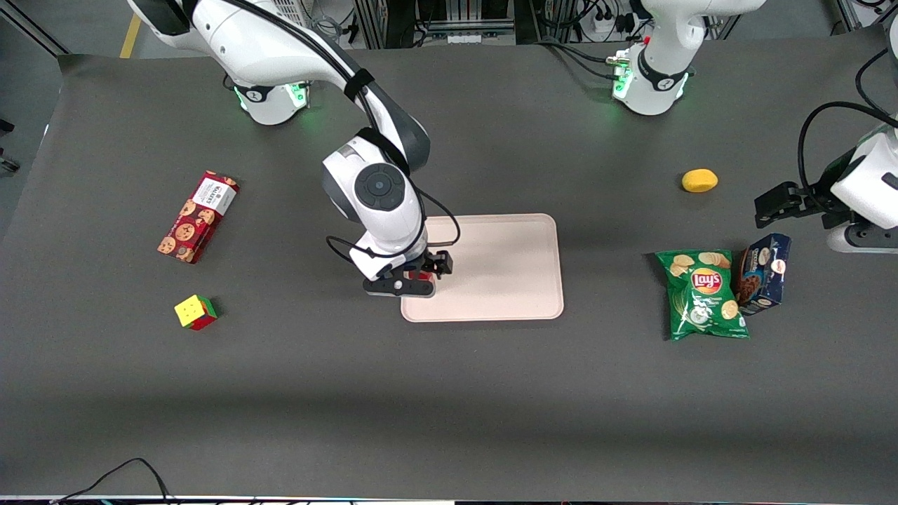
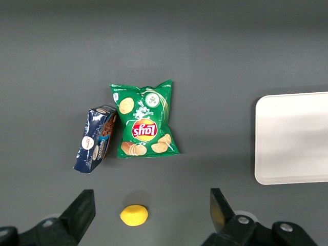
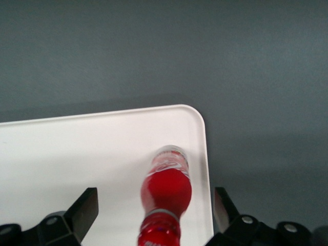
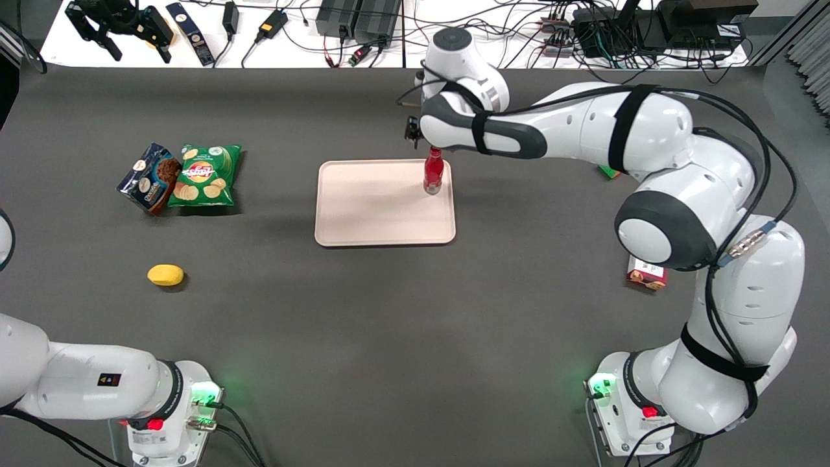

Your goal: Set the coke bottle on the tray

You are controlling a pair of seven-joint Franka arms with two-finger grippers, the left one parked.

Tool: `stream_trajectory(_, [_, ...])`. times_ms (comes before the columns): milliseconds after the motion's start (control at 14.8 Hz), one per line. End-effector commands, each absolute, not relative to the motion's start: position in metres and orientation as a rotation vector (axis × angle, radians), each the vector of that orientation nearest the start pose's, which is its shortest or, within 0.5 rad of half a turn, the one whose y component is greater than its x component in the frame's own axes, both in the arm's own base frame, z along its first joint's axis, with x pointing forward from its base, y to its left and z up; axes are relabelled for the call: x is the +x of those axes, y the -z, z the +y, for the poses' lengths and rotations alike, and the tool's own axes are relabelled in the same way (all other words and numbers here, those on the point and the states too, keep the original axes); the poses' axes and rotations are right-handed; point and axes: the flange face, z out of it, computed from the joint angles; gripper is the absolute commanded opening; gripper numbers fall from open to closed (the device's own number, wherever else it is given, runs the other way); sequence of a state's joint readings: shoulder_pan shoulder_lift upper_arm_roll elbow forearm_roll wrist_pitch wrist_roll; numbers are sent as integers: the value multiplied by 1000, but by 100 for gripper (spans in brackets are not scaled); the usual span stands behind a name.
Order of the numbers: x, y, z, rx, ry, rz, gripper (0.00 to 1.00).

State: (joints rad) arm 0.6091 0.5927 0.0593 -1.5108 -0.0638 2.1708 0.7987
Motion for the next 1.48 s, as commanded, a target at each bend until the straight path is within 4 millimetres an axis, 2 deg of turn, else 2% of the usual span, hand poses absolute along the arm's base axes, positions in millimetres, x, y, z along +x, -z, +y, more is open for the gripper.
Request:
stream_trajectory(0, [565, -430, 411, -3064, 211, 169, 100])
stream_trajectory(67, [562, -462, 397, -3066, 228, 170, 100])
stream_trajectory(202, [554, -522, 362, -3095, 228, 9, 100])
stream_trajectory(337, [549, -581, 305, -3114, 242, -52, 100])
stream_trajectory(404, [546, -605, 277, -3122, 245, -46, 100])
stream_trajectory(539, [540, -633, 216, -3163, 178, -21, 100])
stream_trajectory(674, [542, -641, 156, -3186, 99, 6, 100])
stream_trajectory(742, [541, -641, 137, -3176, 80, 69, 100])
stream_trajectory(944, [541, -617, 98, -3174, 57, 179, 100])
stream_trajectory(1079, [530, -616, 79, -3164, 108, 226, 100])
stream_trajectory(1213, [521, -603, 59, -3153, 142, 277, 100])
stream_trajectory(1348, [518, -601, 34, -3134, 186, 333, 100])
stream_trajectory(1416, [518, -603, 28, -3134, 188, 343, 100])
